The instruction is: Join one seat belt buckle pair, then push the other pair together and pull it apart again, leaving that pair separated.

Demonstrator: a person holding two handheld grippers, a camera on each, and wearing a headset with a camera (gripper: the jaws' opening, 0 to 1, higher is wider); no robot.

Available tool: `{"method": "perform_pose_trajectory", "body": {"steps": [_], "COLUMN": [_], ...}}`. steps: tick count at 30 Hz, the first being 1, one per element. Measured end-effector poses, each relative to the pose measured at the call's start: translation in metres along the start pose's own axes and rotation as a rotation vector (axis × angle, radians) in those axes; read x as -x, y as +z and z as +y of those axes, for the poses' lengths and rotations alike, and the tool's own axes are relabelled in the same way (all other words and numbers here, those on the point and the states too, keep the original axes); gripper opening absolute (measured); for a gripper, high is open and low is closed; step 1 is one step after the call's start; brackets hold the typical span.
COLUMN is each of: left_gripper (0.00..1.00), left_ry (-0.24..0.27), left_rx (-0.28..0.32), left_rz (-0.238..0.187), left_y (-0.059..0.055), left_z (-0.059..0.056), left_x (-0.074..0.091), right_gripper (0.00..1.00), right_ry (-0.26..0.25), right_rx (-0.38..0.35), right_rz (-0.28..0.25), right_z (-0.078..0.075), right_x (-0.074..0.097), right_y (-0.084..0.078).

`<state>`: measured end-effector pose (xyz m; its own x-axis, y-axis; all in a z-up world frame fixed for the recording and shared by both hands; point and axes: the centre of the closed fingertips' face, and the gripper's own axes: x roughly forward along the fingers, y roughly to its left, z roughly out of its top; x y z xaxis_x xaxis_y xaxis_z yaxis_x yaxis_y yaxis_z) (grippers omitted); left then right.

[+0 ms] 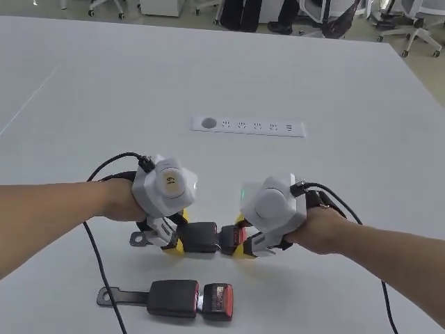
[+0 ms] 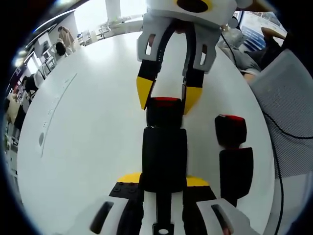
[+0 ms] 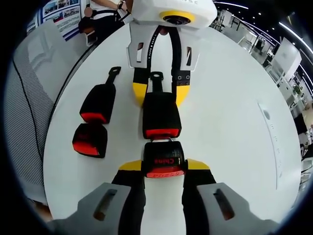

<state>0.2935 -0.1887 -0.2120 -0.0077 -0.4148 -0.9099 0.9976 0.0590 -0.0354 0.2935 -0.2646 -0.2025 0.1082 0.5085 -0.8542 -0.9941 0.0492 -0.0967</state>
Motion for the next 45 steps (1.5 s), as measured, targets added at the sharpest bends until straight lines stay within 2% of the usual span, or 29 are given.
{"method": "perform_pose_trajectory", "body": {"steps": [2,6,8,18,22,26,30,34,40,45], "left_gripper": [0.29,0.29,0.30,0.30,0.30,0.30,0.30,0.30,0.31,0.31], "left_ry": [0.000,-0.001,-0.001,-0.004,-0.006,-0.006,-0.011,-0.013,-0.009,-0.009], "left_rx": [-0.003,-0.002,0.001,0.014,0.017,0.015,0.011,0.006,0.011,0.014], "left_rz": [0.005,0.003,0.002,0.003,-0.008,0.001,0.012,0.018,0.021,0.021], "left_y": [-0.004,0.000,-0.002,0.001,-0.003,-0.003,-0.003,0.000,-0.003,-0.002], "left_z": [0.006,-0.001,0.002,-0.003,0.002,0.001,0.001,-0.004,0.001,-0.001], "left_x": [0.000,-0.002,-0.001,0.000,0.001,0.000,0.000,-0.001,0.000,-0.001], "right_gripper": [0.25,0.26,0.26,0.27,0.27,0.27,0.27,0.27,0.28,0.28], "right_ry": [0.000,-0.002,-0.003,-0.001,-0.008,-0.004,-0.002,-0.003,0.004,0.005], "right_rx": [0.002,0.005,0.004,0.007,0.017,0.022,0.034,0.027,0.032,0.028], "right_rz": [0.003,0.002,-0.001,0.000,0.015,0.022,0.051,0.036,0.038,0.037], "right_z": [0.000,0.000,0.001,0.000,0.001,0.000,0.000,0.001,-0.002,0.000], "right_x": [0.000,0.000,0.001,0.000,0.000,0.000,0.006,0.008,0.006,0.008], "right_y": [0.000,-0.001,0.000,-0.001,-0.001,-0.003,-0.013,-0.015,-0.016,-0.015]}}
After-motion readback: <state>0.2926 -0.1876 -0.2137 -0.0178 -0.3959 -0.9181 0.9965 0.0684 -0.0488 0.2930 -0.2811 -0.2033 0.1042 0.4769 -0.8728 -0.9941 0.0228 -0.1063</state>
